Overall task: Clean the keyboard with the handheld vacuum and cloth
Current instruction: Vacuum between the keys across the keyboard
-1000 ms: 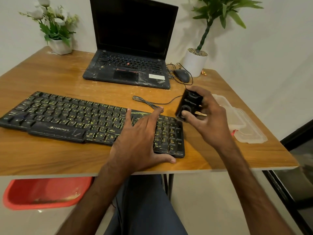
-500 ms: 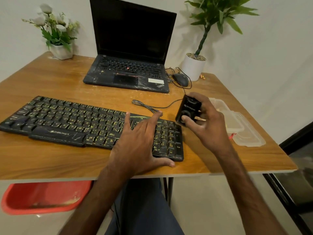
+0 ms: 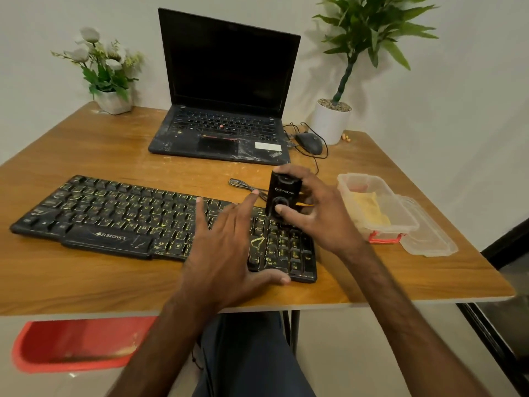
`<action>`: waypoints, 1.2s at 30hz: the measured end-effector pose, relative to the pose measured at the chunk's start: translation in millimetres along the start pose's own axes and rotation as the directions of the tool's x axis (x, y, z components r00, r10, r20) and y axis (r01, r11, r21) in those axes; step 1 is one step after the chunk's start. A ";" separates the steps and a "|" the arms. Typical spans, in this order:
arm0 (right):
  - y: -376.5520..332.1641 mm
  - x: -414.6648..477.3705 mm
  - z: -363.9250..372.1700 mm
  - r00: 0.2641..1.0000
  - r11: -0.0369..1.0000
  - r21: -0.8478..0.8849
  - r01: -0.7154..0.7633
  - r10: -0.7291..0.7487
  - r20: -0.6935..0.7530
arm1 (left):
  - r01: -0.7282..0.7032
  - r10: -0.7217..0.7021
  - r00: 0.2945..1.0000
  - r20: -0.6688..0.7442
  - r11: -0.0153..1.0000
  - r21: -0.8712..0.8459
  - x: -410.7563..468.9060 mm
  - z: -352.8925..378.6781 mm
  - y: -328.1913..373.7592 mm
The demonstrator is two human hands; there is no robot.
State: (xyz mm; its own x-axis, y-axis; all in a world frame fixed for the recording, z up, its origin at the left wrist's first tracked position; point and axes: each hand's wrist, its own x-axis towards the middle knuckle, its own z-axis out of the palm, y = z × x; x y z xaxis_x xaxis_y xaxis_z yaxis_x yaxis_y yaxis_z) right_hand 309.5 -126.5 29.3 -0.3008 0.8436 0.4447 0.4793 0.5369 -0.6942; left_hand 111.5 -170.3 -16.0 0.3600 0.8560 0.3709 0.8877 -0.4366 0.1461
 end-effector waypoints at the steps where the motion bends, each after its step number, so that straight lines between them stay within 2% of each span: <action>1: 2.1 3.6 -0.6 1.000 0.999 -0.037 -0.009 0.009 0.001 | 0.011 -0.011 1.000 0.009 1.000 0.014 -0.4 -0.2 -1.8; 4: 4.5 13.6 -5.2 1.000 0.987 -0.158 0.008 -0.009 -0.005 | 0.021 -0.021 1.000 0.012 1.000 0.015 -0.8 -0.4 -0.5; 9: -2.0 11.8 4.4 0.997 0.996 -0.071 0.055 -0.051 0.063 | 0.011 -0.012 0.999 -0.033 1.000 -0.025 -2.7 0.0 0.4; 12: 4.3 16.6 1.4 1.000 0.993 -0.119 0.026 -0.025 0.011 | 0.007 -0.008 1.000 -0.022 0.999 -0.047 -4.1 -0.5 1.1; 14: 4.4 14.6 0.3 1.000 0.998 -0.057 0.018 -0.019 -0.023 | 0.010 -0.011 1.000 -0.028 0.998 -0.057 -5.1 -0.2 0.8; 16: 1.3 9.9 3.4 0.999 1.000 -0.008 0.030 -0.030 0.012 | 0.024 -0.026 0.999 -0.037 0.999 -0.048 -5.4 0.1 0.1; 20: 6.9 13.4 -1.4 1.000 0.991 -0.136 0.020 -0.020 -0.003 | 0.036 -0.038 0.998 -0.047 0.998 -0.042 -5.5 0.4 -0.2; 24: 2.6 6.9 2.1 1.000 0.999 -0.035 0.029 -0.029 0.003 | 0.037 -0.039 0.997 -0.066 0.999 -0.029 -4.8 2.5 -0.8; 29: 8.1 11.8 -2.8 1.000 0.991 -0.135 0.023 -0.022 0.005 | 0.054 -0.055 0.996 -0.064 0.998 -0.012 -5.0 4.0 -1.4; 33: 0.2 8.4 5.0 0.997 0.999 -0.042 0.035 -0.031 0.073 | 0.059 -0.059 0.996 -0.060 0.998 0.000 -5.4 3.7 -1.8; 36: 5.8 13.9 -1.9 1.000 0.996 -0.090 0.017 -0.015 0.024 | 0.058 -0.058 0.997 -0.053 0.998 0.006 -5.3 3.4 -1.5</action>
State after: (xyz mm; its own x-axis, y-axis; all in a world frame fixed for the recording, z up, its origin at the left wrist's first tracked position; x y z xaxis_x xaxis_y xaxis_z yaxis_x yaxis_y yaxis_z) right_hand 309.7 -111.7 32.5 -0.3279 0.8354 0.4412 0.5463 0.5487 -0.6329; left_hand 109.2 -173.2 -21.3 0.2924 0.8639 0.4100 0.9088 -0.3845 0.1620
